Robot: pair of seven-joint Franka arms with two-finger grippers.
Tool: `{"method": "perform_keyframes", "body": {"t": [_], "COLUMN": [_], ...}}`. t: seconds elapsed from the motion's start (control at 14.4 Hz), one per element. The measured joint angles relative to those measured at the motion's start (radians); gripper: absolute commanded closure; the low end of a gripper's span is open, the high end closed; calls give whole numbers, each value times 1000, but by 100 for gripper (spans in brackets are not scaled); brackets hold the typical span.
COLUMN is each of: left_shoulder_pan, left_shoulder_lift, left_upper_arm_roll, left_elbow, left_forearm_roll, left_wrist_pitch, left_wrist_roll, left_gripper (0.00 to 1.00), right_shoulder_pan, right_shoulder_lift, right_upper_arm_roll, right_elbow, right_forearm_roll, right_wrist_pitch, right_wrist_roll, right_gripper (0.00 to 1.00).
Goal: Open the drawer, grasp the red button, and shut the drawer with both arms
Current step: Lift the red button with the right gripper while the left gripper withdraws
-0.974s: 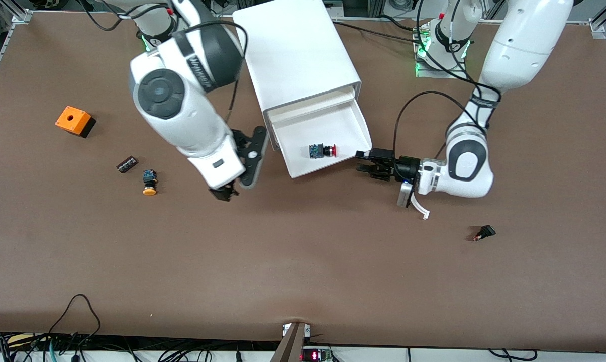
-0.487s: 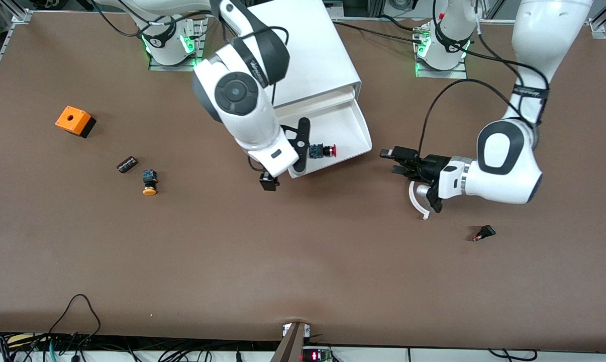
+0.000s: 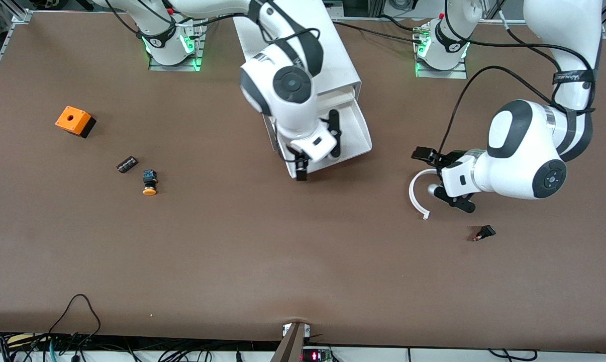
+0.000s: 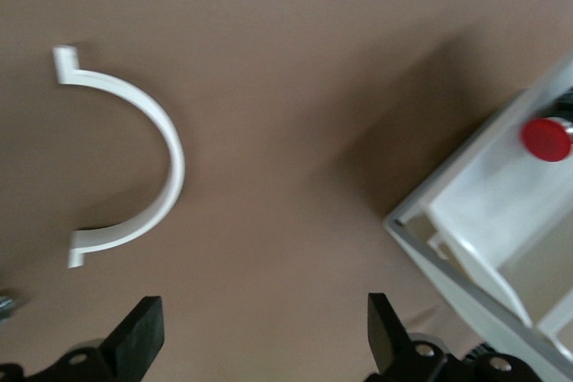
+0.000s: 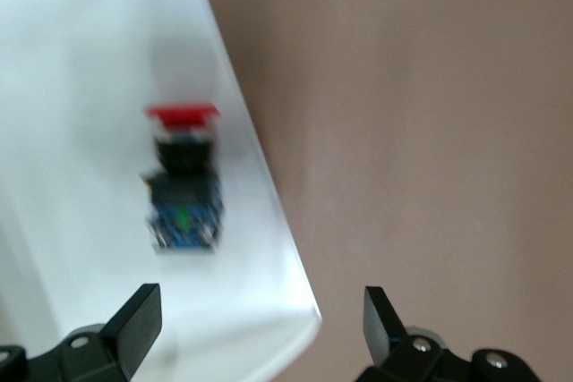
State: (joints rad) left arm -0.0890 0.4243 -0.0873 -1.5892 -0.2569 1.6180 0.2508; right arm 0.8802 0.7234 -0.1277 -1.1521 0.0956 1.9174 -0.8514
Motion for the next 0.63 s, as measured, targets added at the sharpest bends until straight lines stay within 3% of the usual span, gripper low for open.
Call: {"method": "perform_keyframes", "body": {"t": [0.21, 0.63], "left_shoulder_pan": [2, 2], "left_shoulder_lift": [-17, -138], "left_upper_arm_roll": [1, -4], "left_elbow": [54, 156], "left_forearm_roll": [167, 360], "left_wrist_pitch": [0, -11], "left_wrist_roll": [-20, -90], "left_gripper": [0, 0], "right_shoulder_pan": [40, 39], "right_shoulder_lift": [18, 38], "right_upper_arm_roll": [-4, -9], "right_elbow": [0, 0], "right_forearm_roll": [0, 0], "right_wrist_pitch": [13, 13], "right_wrist_roll": [0, 0], "right_gripper": [0, 0]}}
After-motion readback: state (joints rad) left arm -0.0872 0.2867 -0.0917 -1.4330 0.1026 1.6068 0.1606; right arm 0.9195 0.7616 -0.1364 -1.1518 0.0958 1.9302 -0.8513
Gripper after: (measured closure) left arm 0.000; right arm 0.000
